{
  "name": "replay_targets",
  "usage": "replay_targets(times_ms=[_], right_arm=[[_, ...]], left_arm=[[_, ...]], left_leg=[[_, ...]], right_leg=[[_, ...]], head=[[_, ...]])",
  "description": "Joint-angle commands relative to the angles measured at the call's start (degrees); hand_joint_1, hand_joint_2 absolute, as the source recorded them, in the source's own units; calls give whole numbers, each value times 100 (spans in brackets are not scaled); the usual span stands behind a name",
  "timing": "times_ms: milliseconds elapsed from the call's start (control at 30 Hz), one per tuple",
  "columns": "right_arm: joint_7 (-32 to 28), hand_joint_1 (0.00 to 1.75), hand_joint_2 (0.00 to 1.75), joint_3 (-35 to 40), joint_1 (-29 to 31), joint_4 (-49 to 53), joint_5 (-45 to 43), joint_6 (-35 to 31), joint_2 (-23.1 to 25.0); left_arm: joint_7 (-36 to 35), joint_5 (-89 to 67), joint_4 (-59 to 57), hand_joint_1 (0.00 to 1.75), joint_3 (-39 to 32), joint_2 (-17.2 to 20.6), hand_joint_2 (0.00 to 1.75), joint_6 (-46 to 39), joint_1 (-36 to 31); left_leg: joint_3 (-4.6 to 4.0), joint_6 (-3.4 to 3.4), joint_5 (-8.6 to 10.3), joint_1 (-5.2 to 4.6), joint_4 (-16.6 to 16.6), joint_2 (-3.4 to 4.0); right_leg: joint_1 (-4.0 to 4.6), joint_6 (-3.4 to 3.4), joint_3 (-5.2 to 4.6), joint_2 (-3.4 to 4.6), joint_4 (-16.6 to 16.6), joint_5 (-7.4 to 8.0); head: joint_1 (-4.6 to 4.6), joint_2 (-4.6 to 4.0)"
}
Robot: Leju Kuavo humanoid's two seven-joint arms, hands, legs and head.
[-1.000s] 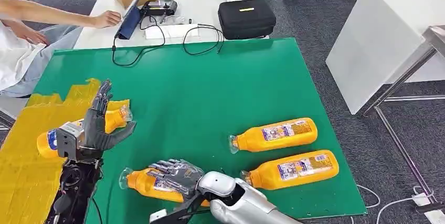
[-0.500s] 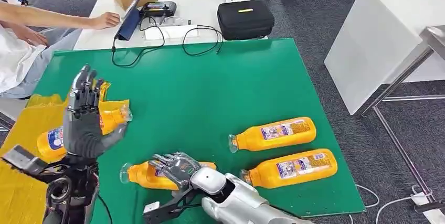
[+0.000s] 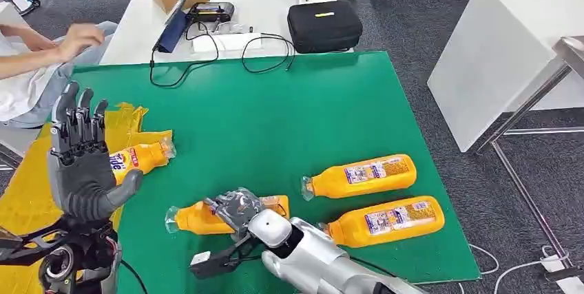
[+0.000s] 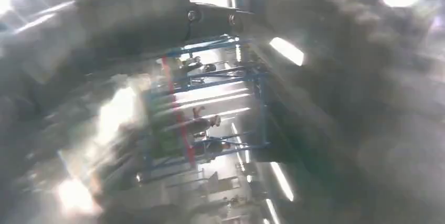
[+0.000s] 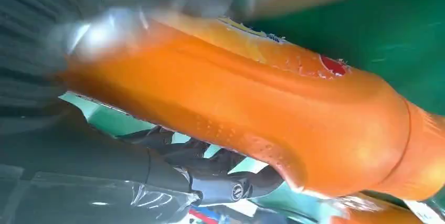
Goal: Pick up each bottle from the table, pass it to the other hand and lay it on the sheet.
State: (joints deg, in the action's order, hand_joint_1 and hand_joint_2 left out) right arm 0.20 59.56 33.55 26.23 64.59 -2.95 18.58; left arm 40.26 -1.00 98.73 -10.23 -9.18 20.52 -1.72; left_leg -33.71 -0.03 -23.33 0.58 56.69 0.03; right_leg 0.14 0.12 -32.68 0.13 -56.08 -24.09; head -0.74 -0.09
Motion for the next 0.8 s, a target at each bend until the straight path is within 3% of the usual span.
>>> replay_targets(times_ms=[33,167,200,233,433,800], right_arm=[[243,148,175,-224,298,-573,76,102,-414],[223,148,175,-256,308,-568,89,116,-421],[269,168,175,-286,296,-563,119,85,-417],[415,175,175,-365,316,-551,168,-21,-436],[795,175,175,-912,468,-377,395,-400,-591],[822,175,175,-945,434,-342,396,-457,-581]], left_arm=[[-26,41,-194,0,-233,-223,175,124,-65],[-26,43,-197,0,-237,-230,175,128,-66],[-26,44,-198,0,-239,-233,175,144,-65],[-32,35,-195,0,-243,-247,175,153,-61],[-102,-37,-183,0,-200,-307,175,123,-3],[-103,-37,-186,0,-198,-306,175,126,-1]], left_leg=[[-1,5,3,-2,-3,-14],[-2,8,6,-3,-4,-21],[-2,9,6,-3,-3,-18],[-3,10,6,-2,-4,-21],[-13,12,5,-2,3,-24],[-22,8,2,-3,2,-15]], right_leg=[[-1,9,5,-15,7,1],[-3,10,7,-21,9,1],[-3,11,6,-18,8,2],[-2,13,8,-22,11,2],[-2,14,-2,-24,6,1],[-3,14,-13,-16,1,2]], head=[[0,0],[0,0],[-2,0],[2,0],[0,-2],[0,0]])
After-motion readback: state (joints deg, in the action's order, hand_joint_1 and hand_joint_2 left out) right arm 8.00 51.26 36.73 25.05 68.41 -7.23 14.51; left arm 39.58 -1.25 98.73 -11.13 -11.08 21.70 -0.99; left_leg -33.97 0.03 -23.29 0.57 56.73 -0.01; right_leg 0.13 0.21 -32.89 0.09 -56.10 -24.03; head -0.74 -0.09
